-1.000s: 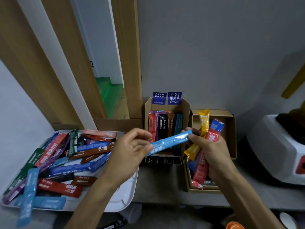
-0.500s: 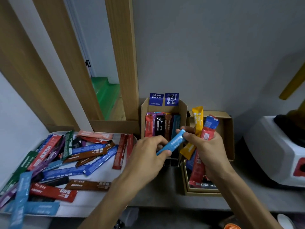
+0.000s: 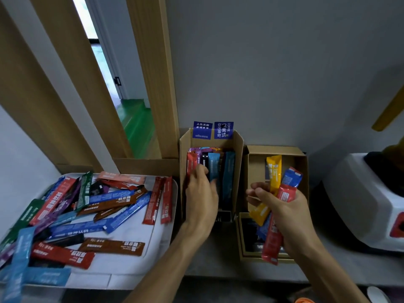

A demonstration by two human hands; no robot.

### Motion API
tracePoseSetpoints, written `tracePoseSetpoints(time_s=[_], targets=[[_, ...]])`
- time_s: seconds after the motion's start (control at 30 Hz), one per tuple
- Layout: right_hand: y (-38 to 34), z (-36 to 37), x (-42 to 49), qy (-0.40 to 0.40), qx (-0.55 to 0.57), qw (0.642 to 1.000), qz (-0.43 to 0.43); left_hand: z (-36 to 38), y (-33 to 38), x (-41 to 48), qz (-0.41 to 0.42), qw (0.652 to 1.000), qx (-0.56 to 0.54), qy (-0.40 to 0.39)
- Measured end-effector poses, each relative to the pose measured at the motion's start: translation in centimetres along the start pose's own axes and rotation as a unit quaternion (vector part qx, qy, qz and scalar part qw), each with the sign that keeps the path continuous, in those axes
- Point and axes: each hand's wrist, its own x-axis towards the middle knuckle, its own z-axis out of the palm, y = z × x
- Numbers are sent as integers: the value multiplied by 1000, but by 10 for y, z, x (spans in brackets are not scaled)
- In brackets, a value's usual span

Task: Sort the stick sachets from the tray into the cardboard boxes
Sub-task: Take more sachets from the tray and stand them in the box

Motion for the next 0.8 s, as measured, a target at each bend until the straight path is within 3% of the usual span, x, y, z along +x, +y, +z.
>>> tracePoseSetpoints(time_s=[0.07,0.13,0.27,0.37,0.5,0.57,0.67,0.73,0.8], targets=[[-1,-2,0,-2,-3,1000,5,-4,-2,-5,31,999,11,-9],[-1,-4,-1,-3,-6,1000,10,-7,-9,-10,113,987,112,-19],[0,-5,-2,0,-8,1000,21,-7,-31,1,241,910,337,-29],[2,-2,-5,-4,0,999,33,-7,-29,5,258,869,420,-51],[2,4,-9,-28,21,998,47,-9,-22,6,271,849,449,-65],[0,5,-12,-50,16,997,49,-15,-18,5,281,877,385,-69],[-5,5,-17,-100,-22,994,33,-41,10,-4,212,968,71,-114],[-7,8,-21,-138,-33,989,38,-60,37,-3,150,970,-105,-159],[-7,14,-24,-176,-44,982,46,-70,50,5,116,959,-149,-210]])
